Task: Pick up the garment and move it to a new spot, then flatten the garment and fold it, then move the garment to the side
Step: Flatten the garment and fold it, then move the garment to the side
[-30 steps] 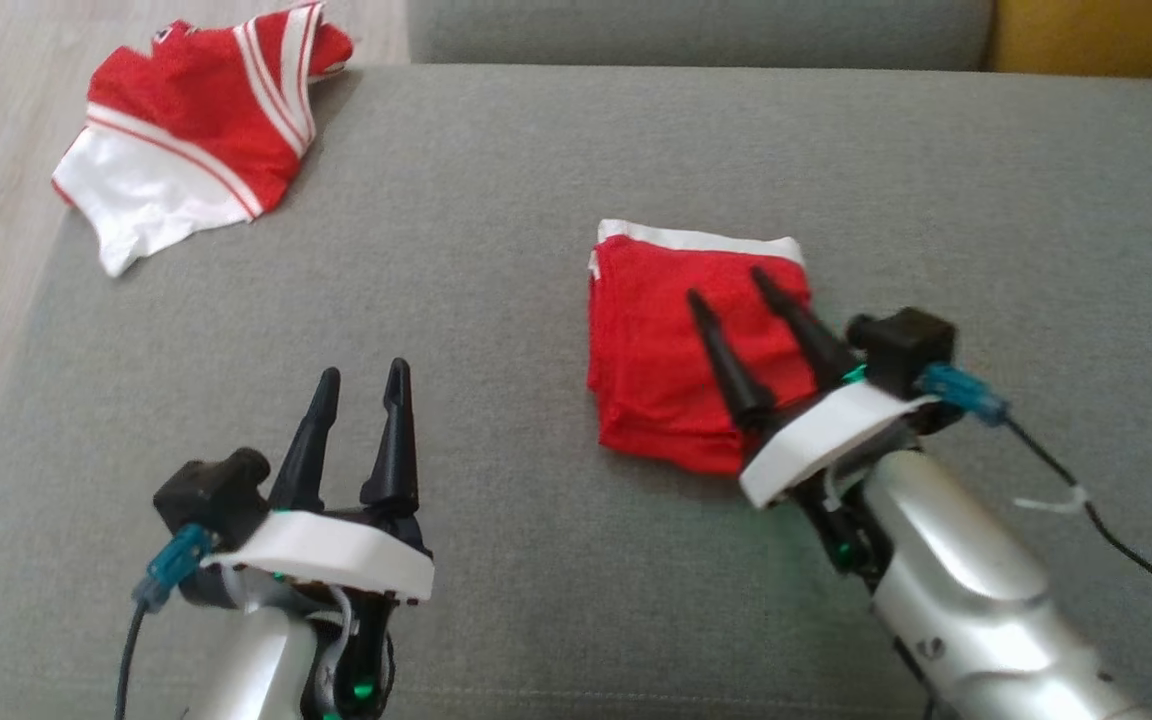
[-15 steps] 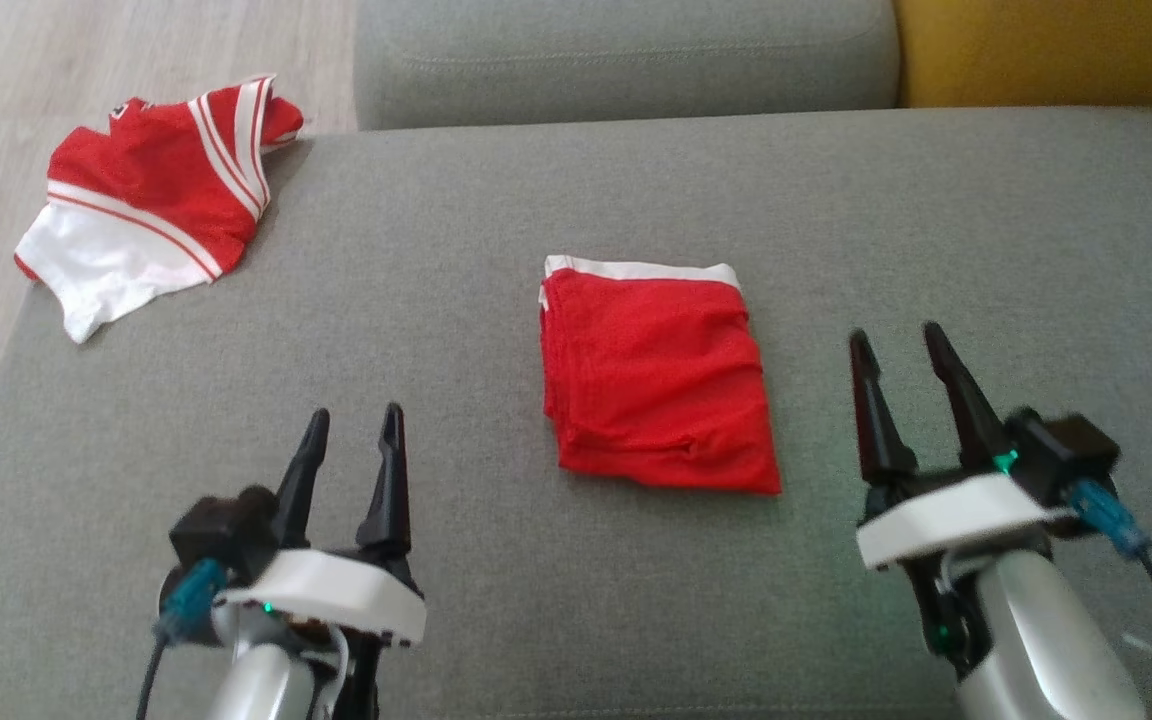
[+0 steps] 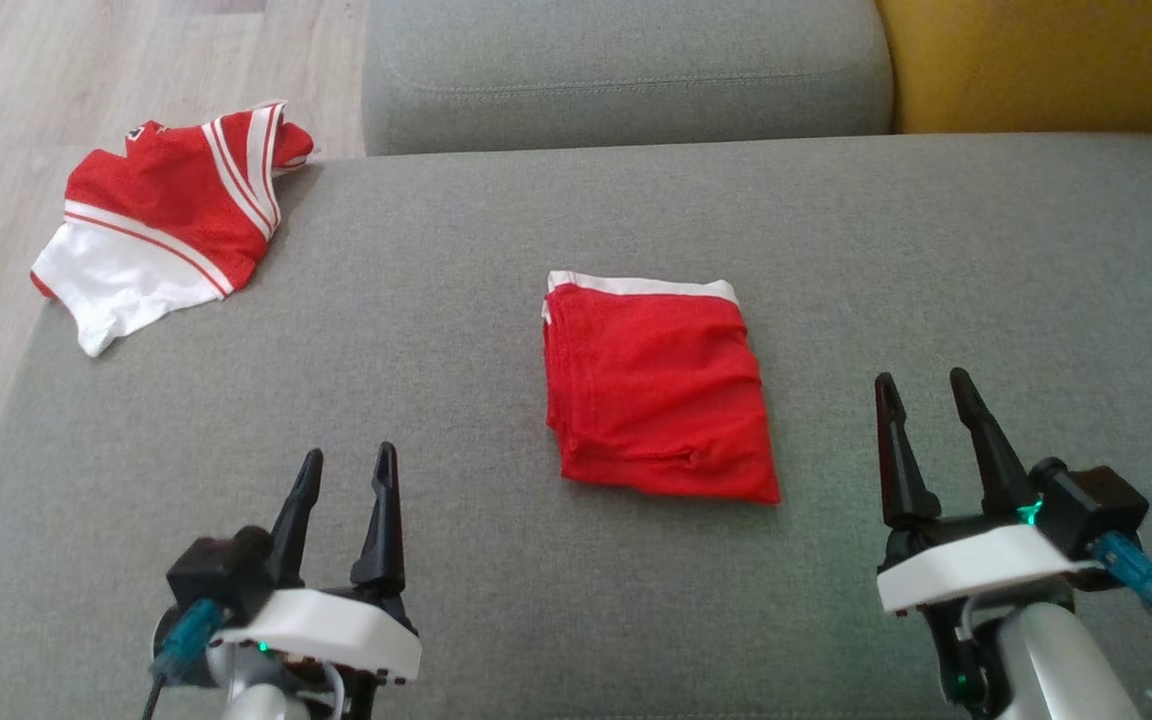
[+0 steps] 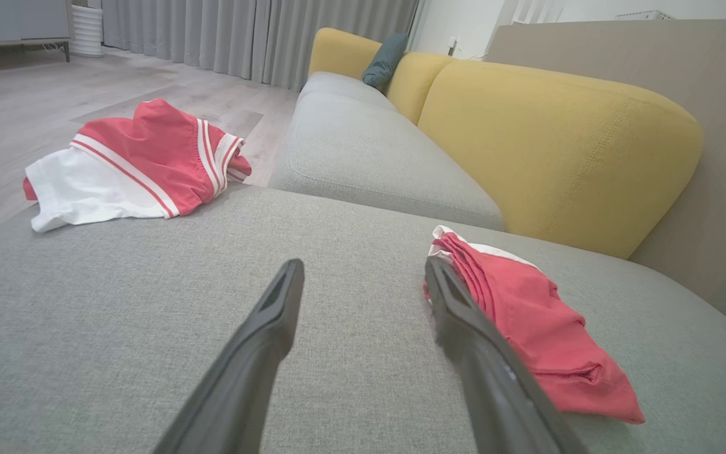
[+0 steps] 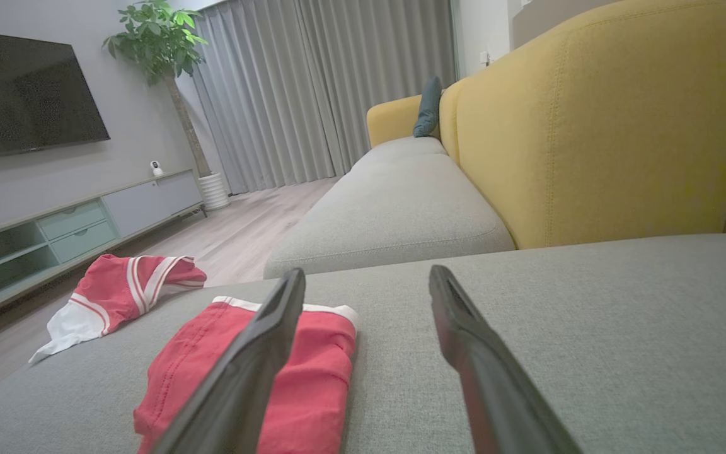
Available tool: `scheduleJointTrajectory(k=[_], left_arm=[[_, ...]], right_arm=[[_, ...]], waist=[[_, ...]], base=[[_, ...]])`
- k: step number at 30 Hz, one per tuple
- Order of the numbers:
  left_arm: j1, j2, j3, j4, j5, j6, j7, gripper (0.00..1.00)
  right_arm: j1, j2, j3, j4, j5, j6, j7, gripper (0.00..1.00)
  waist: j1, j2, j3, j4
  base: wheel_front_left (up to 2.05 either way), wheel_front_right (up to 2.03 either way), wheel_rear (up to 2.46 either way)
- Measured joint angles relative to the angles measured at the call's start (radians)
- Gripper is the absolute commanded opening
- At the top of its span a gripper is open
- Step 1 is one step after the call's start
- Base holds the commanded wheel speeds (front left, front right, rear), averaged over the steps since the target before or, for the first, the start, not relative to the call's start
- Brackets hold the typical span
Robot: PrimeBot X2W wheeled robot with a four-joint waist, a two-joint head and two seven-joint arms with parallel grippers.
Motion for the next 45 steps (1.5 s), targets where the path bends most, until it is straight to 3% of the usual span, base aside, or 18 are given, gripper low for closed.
scheduleJointTrajectory(k=[32,36,40,45], left_arm=[[0.002,-0.011,0.022,-0.001,0.023,-0.012,0.000,1.00],[0.000,-0.011,0.018,-0.007,0.025,-0.012,0.000,1.00],[-0.005,-0.012,0.005,-0.012,0.025,-0.013,0.000,1.00],[-0.031,-0.014,-0.002,-0.019,0.024,-0.013,0.000,1.00]], right_arm=[[0.017,0.002,-0.021,-0.007,-0.002,0.000,0.064,1.00],[-0.011,0.002,-0.057,-0.002,-0.023,0.000,0.158,1.00],[-0.101,0.001,-0.085,0.008,-0.030,0.000,0.321,1.00],[-0.199,-0.066,-0.051,0.037,0.006,0.000,0.538,1.00]], waist=[[0.0000,0.0000,0.011,0.019],[0.0000,0.0000,0.032,0.032],[0.0000,0.0000,0.061,0.053],[0.0001,0.0000,0.105,0.083]], base=[[0.00,0.00,0.00],[0.00,0.00,0.00],[0.00,0.00,0.00],[0.00,0.00,0.00]])
